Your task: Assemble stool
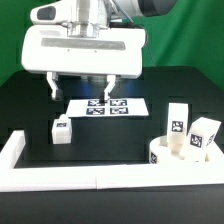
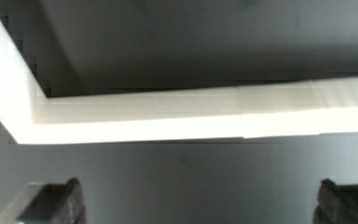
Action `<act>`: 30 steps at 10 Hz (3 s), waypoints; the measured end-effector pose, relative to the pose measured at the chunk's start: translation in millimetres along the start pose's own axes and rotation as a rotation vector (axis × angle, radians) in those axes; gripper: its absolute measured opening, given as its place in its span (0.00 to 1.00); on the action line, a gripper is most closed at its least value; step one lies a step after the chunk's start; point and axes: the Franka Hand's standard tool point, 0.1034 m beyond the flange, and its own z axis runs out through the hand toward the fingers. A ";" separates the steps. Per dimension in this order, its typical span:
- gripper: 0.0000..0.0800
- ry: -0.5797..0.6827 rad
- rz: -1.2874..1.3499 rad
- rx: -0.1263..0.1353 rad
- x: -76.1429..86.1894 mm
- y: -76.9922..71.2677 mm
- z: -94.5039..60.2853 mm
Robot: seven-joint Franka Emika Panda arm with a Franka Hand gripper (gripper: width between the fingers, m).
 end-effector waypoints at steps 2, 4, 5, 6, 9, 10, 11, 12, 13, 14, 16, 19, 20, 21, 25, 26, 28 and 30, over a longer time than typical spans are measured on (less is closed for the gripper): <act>0.81 -0.034 0.017 0.020 -2.6 -4.0 2.6; 0.81 -0.077 0.028 0.041 -8.7 -6.5 6.2; 0.81 -0.233 0.022 0.100 -23.9 -3.3 15.1; 0.81 -0.372 -0.003 0.108 -23.7 6.5 16.4; 0.81 -0.606 -0.052 0.108 -25.0 22.0 17.9; 0.81 -0.650 -0.053 0.117 -26.4 18.9 18.1; 0.81 -0.725 -0.051 0.132 -30.9 16.5 16.2; 0.81 -0.757 -0.053 0.137 -29.6 16.1 18.0; 0.81 -0.826 -0.057 0.145 -35.7 15.9 17.1; 0.81 -0.890 -0.058 0.148 -45.1 23.9 25.7; 0.81 -1.113 -0.058 0.144 -61.7 42.7 30.9; 0.81 -1.286 -0.036 0.137 -71.2 42.4 29.9; 0.81 -1.288 -0.036 0.134 -72.3 43.2 32.7; 0.81 -1.280 -0.036 0.132 -71.8 44.1 34.5; 0.81 -1.392 -0.009 0.108 -106.9 58.4 60.0; 0.81 -1.385 -0.011 0.107 -108.3 54.8 63.3; 0.81 -1.377 -0.009 0.103 -115.8 50.0 66.3; 0.81 -1.389 -0.004 0.105 -123.1 49.5 67.6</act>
Offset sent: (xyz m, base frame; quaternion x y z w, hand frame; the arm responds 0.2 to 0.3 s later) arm 0.0000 0.0000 0.0000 0.0000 -0.0650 0.0000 0.9979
